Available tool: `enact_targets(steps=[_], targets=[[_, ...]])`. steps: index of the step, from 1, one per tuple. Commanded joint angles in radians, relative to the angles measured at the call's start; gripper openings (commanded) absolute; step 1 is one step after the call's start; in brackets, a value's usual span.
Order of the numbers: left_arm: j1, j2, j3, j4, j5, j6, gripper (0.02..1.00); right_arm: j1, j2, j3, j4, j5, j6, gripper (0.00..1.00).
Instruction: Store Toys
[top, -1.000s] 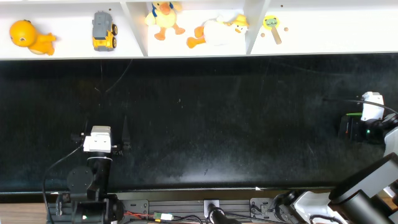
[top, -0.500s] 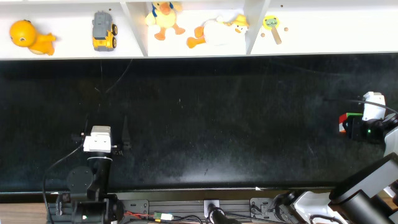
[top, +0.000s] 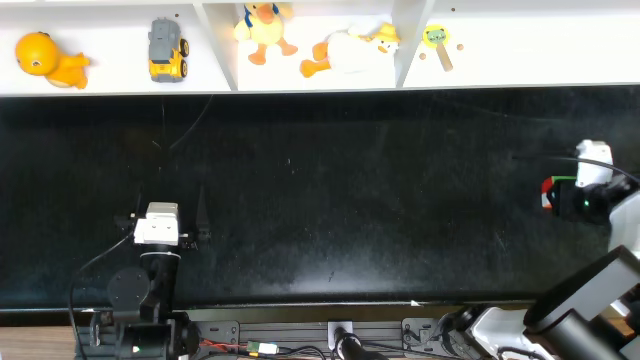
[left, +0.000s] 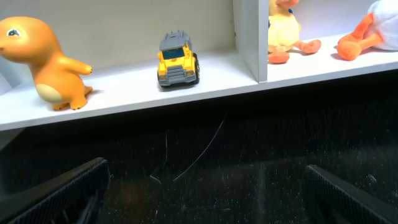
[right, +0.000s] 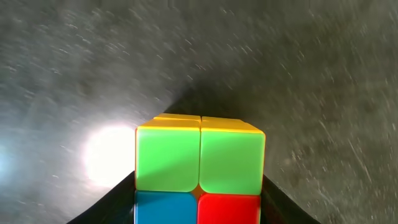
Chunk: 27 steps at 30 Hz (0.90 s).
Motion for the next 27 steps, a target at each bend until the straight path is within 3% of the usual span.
enact_targets(steps=[1,11,27], targets=[[-0.005,-0.012,-0.002,-0.005,-0.008,-0.008,0.998,0.059,-0.069,0.079,-0.008,0.021,0.072,0.314],[-0.005,-0.012,-0.002,-0.006,-0.008,-0.008,0.998,0.131,-0.025,0.314,0.016,0.012,0.195,0.297],[-0.005,-0.012,-0.002,-0.005,-0.008,-0.008,0.998,0.255,0.348,0.760,-0.048,0.011,0.301,0.268]])
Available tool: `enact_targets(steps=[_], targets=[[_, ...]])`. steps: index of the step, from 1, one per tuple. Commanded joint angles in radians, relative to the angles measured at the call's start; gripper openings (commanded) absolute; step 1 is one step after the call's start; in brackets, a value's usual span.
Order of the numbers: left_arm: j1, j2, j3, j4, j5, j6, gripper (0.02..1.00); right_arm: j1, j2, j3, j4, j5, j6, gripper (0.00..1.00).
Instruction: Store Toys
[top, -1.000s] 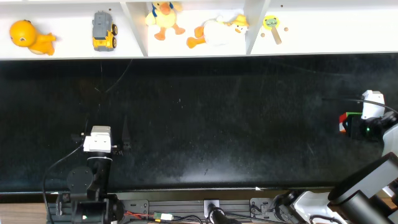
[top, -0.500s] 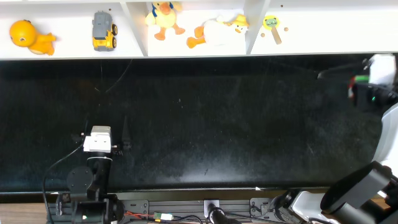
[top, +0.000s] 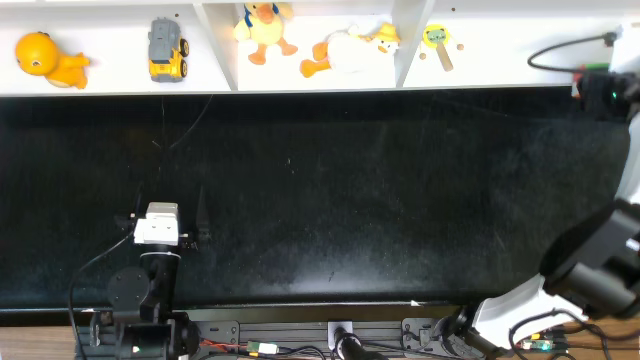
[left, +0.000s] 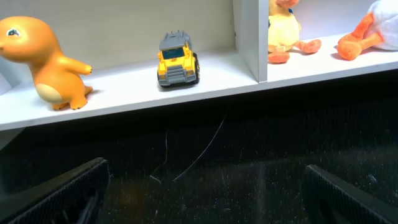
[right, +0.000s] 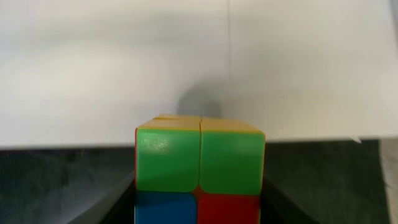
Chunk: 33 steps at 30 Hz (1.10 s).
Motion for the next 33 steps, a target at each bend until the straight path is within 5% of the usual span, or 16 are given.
enact_targets(steps=[1,33], targets=[[-0.005,-0.012,-0.002,-0.006,-0.008,-0.008,0.998,0.042,0.066,0.121,-0.007,-0.012,0.042,0.268],[-0.005,-0.012,-0.002,-0.005,-0.008,-0.008,0.998,0.119,0.142,0.215,0.031,-0.069,0.128,0.345]])
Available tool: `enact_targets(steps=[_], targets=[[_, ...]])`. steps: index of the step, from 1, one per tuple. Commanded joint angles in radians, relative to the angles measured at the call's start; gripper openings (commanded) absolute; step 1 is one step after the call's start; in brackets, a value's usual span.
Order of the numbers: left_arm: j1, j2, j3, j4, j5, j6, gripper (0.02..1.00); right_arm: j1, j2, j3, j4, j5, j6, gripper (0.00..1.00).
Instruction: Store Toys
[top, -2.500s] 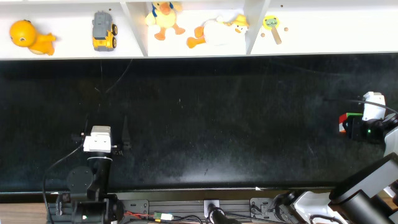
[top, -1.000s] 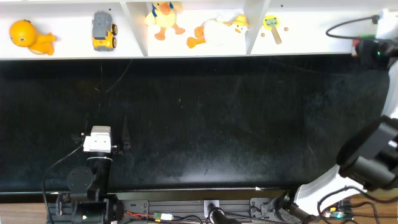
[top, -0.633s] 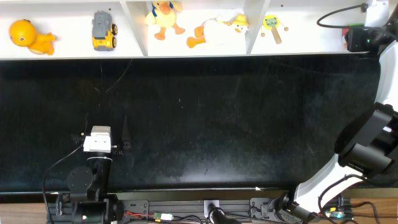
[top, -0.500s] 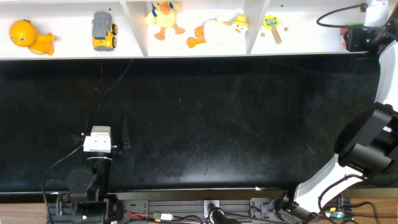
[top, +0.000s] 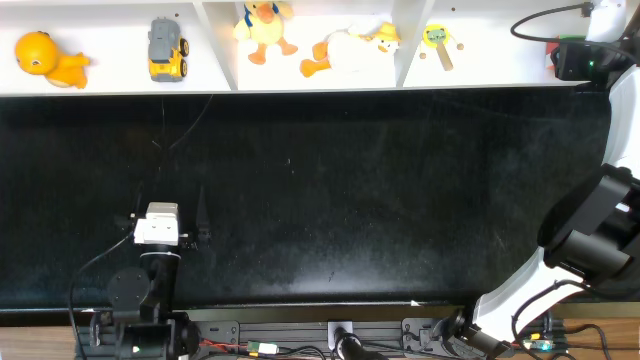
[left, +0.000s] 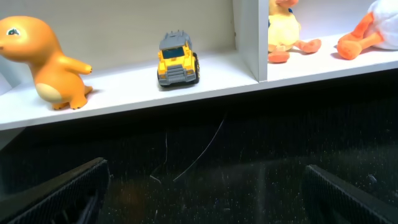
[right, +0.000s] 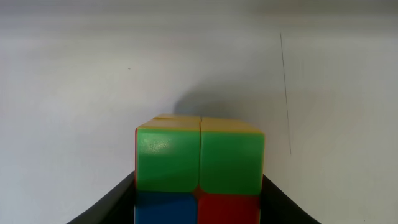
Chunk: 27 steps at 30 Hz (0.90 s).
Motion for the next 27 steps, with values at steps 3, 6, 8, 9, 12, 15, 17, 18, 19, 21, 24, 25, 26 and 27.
enact_targets(steps=[3,6,8,9,12,15,17,18,19,21,24,25,26,27], targets=[[-0.005,-0.012,-0.002,-0.006,-0.008,-0.008,0.998,0.032,0.000,0.058,0.030,-0.017,0.006,0.588],[-0.005,-0.012,-0.002,-0.006,-0.008,-0.008,0.998,0.032,0.000,0.058,0.030,-0.017,0.006,0.858],[-0.005,-0.012,-0.002,-0.006,-0.008,-0.008,0.998,0.032,0.000,0.058,0.030,-0.017,0.006,0.998],[-0.005,-0.012,-0.002,-0.005,-0.008,-0.008,0.998,0.032,0.000,0.058,0.030,-0.017,0.006,0.998],[-0.005,-0.012,-0.002,-0.006,-0.008,-0.008,0.996,0.032,-0.005,0.043,0.030,-0.013,0.006,0.996],[-0.005,-0.012,-0.002,-0.005,-0.008,-0.008,0.998,0.032,-0.038,-0.015,0.039,-0.013,0.005,0.993],[-0.005,-0.012,-0.002,-0.005,-0.008,-0.008,0.998,0.032,-0.085,-0.094,0.075,-0.011,0.006,0.996],[-0.005,-0.012,-0.002,-0.005,-0.008,-0.008,0.998,0.031,-0.111,-0.137,0.099,-0.008,0.006,0.996],[-0.005,-0.012,-0.002,-0.006,-0.008,-0.008,0.998,0.030,-0.145,-0.192,0.128,-0.005,0.006,0.993],[-0.005,-0.012,-0.002,-0.006,-0.008,-0.008,0.998,0.029,-0.211,-0.290,0.168,0.000,0.006,0.993],[-0.005,-0.012,-0.002,-0.005,-0.008,-0.008,0.998,0.032,-0.307,-0.415,0.187,0.019,0.006,0.998],[-0.005,-0.012,-0.002,-0.006,-0.008,-0.008,0.998,0.037,-0.339,-0.450,0.186,0.018,0.006,0.993],[-0.005,-0.012,-0.002,-0.005,-0.008,-0.008,0.998,0.045,-0.372,-0.483,0.187,0.018,0.006,0.993],[-0.005,-0.012,-0.002,-0.005,-0.008,-0.008,0.998,0.053,-0.399,-0.510,0.188,0.017,0.008,0.996]])
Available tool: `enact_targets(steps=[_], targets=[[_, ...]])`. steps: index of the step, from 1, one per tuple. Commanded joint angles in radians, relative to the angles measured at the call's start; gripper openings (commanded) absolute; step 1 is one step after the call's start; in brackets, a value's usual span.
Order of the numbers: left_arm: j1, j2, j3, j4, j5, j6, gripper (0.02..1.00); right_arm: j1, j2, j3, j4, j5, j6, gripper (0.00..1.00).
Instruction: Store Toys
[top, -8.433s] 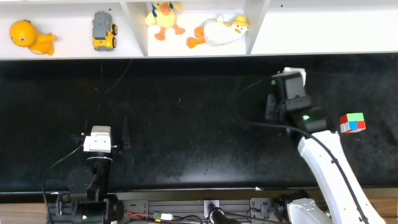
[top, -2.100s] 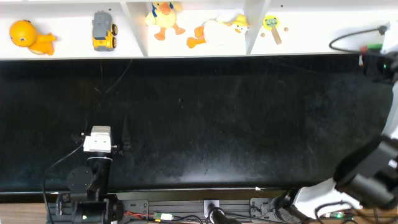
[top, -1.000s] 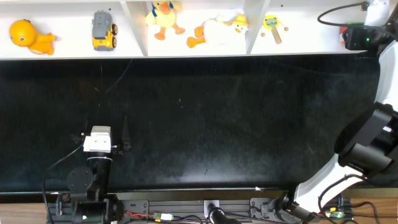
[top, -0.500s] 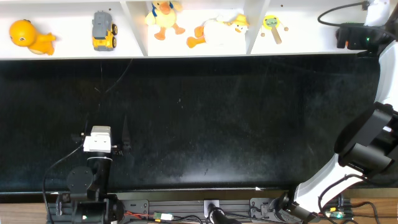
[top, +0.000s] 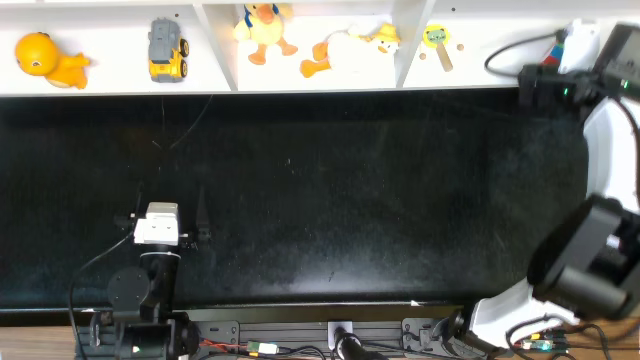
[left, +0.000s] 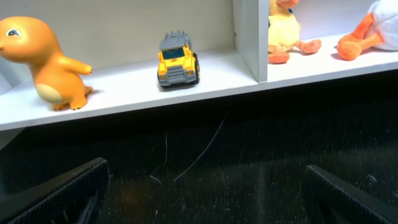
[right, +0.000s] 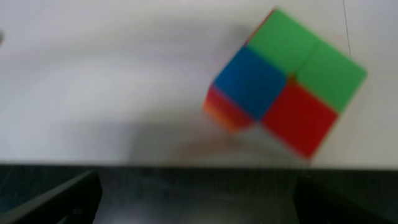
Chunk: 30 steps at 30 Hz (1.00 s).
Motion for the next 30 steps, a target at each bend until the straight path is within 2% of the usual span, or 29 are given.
enact_targets(steps=[1,5,7,13,18,24,28,30], targets=[[-0.005,-0.012,-0.002,-0.006,-0.008,-0.008,0.998,0.031,-0.169,-0.114,0.018,0.008,0.017,0.996],[-0.005,-0.012,-0.002,-0.006,-0.008,-0.008,0.996,0.071,-0.285,-0.209,0.061,0.022,0.040,0.996],[-0.005,-0.012,-0.002,-0.006,-0.008,-0.008,0.998,0.096,-0.360,-0.276,0.101,0.063,0.079,0.993],[-0.005,-0.012,-0.002,-0.005,-0.008,-0.008,0.998,0.219,-0.619,-0.575,0.320,0.146,0.082,0.996],[-0.005,-0.012,-0.002,-0.005,-0.008,-0.008,0.998,0.356,-0.770,-0.761,0.436,0.249,0.092,0.996],[-0.005,-0.012,-0.002,-0.005,-0.008,-0.008,0.998,0.507,-0.933,-0.887,0.455,0.434,0.366,0.996],[-0.005,-0.012,-0.002,-0.005,-0.008,-0.008,0.998,0.522,-1.065,-0.952,0.455,0.456,0.486,0.996],[-0.005,-0.012,-0.002,-0.006,-0.008,-0.008,0.998,0.520,-1.140,-0.995,0.455,0.456,0.502,0.996]])
